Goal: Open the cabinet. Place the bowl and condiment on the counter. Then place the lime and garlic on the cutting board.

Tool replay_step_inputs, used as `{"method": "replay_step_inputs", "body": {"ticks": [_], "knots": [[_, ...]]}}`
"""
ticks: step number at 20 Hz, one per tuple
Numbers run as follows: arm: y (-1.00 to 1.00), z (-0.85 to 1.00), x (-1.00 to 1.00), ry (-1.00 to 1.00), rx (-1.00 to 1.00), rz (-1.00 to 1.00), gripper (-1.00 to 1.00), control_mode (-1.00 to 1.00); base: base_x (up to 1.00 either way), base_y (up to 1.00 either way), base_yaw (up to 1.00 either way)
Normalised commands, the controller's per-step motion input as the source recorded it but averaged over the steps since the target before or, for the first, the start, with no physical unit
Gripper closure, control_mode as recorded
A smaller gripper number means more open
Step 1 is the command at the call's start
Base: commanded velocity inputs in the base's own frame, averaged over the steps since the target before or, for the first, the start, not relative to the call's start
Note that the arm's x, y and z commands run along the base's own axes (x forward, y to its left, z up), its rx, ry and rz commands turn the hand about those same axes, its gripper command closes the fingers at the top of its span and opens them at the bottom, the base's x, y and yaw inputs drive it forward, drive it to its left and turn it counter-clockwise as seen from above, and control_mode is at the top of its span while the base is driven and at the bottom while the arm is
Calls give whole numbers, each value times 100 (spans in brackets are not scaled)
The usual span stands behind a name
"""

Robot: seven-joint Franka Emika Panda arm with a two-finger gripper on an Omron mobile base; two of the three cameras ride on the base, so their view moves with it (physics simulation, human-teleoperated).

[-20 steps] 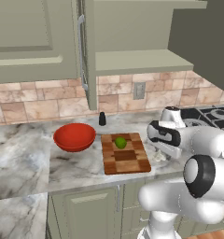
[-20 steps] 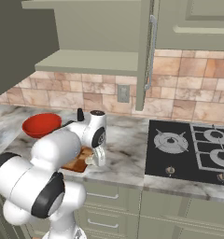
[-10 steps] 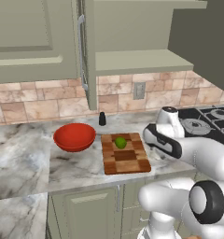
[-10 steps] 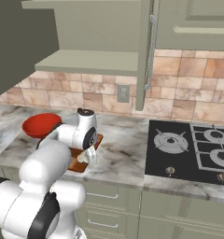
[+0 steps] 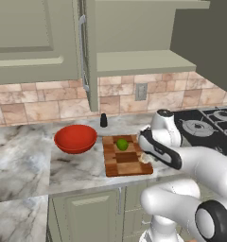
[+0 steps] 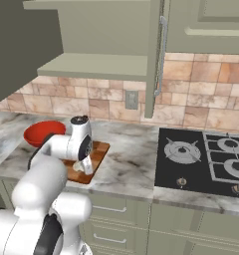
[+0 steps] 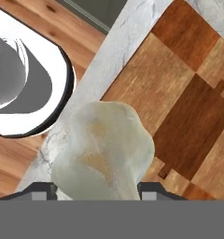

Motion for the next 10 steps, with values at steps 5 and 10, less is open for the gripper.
{"method": "replay_step_inputs", "body": {"ticks": [5,10], "knots": [[29,0,6,-1,0,0,100,-100,0,0,0],[22,-1,18,-2,0,-1,100,-100,0,0,0]]}}
